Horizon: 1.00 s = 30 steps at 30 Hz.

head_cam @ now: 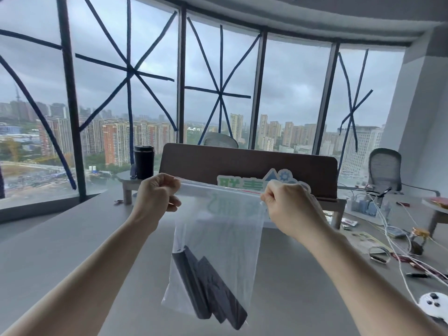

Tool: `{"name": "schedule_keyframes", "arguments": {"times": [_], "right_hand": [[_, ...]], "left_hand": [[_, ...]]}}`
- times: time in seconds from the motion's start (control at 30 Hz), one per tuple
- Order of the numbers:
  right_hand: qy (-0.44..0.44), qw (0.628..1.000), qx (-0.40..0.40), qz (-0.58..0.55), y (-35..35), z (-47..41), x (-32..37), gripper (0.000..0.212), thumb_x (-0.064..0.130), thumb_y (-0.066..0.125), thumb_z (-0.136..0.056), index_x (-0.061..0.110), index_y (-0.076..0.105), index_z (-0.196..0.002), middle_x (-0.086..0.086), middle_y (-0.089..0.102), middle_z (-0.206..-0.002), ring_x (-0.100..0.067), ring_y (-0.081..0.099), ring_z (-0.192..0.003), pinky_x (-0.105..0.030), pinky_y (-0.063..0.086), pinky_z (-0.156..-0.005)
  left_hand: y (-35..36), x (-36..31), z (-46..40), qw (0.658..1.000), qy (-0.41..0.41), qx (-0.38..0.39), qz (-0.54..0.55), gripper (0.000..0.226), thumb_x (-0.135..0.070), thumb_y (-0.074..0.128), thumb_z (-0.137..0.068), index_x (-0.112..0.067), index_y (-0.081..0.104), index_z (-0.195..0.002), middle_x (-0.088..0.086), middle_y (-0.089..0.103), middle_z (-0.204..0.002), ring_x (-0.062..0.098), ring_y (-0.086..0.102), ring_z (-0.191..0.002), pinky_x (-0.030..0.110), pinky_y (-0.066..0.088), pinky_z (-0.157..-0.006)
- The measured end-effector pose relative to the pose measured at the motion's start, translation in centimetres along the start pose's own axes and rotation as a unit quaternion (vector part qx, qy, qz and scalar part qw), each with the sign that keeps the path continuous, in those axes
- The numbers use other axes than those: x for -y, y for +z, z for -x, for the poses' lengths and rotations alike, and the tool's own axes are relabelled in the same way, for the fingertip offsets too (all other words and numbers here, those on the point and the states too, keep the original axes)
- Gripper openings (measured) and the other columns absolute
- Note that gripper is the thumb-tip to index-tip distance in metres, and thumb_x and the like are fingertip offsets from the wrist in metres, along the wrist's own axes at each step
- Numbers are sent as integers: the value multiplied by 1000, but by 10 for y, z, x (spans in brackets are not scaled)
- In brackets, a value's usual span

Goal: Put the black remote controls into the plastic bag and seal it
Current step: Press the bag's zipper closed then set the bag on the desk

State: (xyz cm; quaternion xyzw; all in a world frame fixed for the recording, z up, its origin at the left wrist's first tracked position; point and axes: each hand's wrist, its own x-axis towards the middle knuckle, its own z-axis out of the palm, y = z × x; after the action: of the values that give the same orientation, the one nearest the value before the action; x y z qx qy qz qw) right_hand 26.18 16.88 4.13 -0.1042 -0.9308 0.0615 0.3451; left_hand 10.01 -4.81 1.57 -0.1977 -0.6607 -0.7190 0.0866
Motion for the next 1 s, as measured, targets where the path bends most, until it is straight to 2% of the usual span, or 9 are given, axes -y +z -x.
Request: {"name": "schedule_keyframes", "arguments": {"times": [0.2, 0.3, 0.4, 0.47, 0.57, 0.67, 0.83, 0.93, 1.0], "right_hand": [[18, 996, 5, -89, 94, -91, 18, 23, 23, 51, -97, 15, 52, -75, -6, 73, -80, -30, 67, -72, -34, 49, -58], [14, 990, -19, -137, 128, -135, 44, 23, 22, 49, -95, 14, 57, -76, -5, 75, -79, -28, 68, -71, -40, 57, -66], [1, 987, -30, -160, 164, -161, 68, 19, 24, 53, -91, 18, 60, -75, 2, 71, -70, -25, 66, -68, -40, 57, -64], [-4, 987, -28, -159, 179, -154, 72, 16, 26, 56, -90, 19, 64, -77, 3, 71, -70, -24, 65, -69, -37, 56, -62], [-3, 990, 42, -137, 217, -129, 74, 15, 33, 61, -88, 22, 70, -83, 1, 74, -79, -26, 65, -78, -33, 51, -63], [-11, 980, 140, -142, 253, -90, 77, 17, 37, 64, -86, 23, 73, -81, 1, 75, -84, -22, 65, -80, -29, 46, -63], [-9, 940, 291, -175, 254, -31, 74, 17, 39, 66, -83, 28, 75, -92, 12, 76, -95, -4, 66, -82, -30, 53, -79], [-4, 924, 290, -250, 214, -1, 65, 14, 37, 68, -87, 28, 76, -94, 15, 76, -94, 12, 59, -57, -21, 48, -73], [13, 931, 229, -286, 173, 14, 54, 11, 32, 67, -91, 29, 77, -88, 15, 74, -81, 7, 59, -51, -17, 44, -65]], "left_hand": [[-21, 41, -77, 999, -43, -14, -10, 22, 2, 46, -93, -11, 54, -77, 10, 58, -80, 16, 69, -51, 24, 56, -45], [-42, 51, -121, 997, -42, -56, 17, 29, 9, 41, -91, -12, 55, -75, 12, 60, -84, 21, 68, -65, 26, 60, -58], [-70, 72, -156, 994, -46, -97, 35, 25, 5, 48, -91, -12, 57, -75, 12, 63, -81, 20, 65, -71, 33, 58, -78], [-80, 85, -157, 993, -51, -108, 25, 20, 1, 52, -90, -11, 59, -76, 11, 64, -78, 18, 65, -71, 36, 56, -83], [-96, 125, -144, 987, -80, -136, -8, 11, -8, 57, -88, -9, 63, -78, 14, 67, -78, 22, 65, -74, 38, 55, -84], [-114, 171, -117, 983, -120, -138, -16, 18, -15, 56, -88, -6, 65, -75, 16, 63, -74, 26, 63, -70, 39, 55, -81], [-133, 206, -61, 974, -166, -116, -104, 21, -14, 58, -89, 2, 68, -96, 15, 63, -70, 24, 58, -59, 34, 48, -64], [-148, 198, -19, 965, -158, -111, -175, 17, -25, 59, -82, -18, 73, -76, 10, 69, -66, 25, 61, -56, 35, 45, -61], [-151, 186, 15, 963, -143, -125, -190, 19, -26, 61, -82, -24, 71, -66, 0, 71, -63, 20, 63, -52, 33, 46, -59]]}}
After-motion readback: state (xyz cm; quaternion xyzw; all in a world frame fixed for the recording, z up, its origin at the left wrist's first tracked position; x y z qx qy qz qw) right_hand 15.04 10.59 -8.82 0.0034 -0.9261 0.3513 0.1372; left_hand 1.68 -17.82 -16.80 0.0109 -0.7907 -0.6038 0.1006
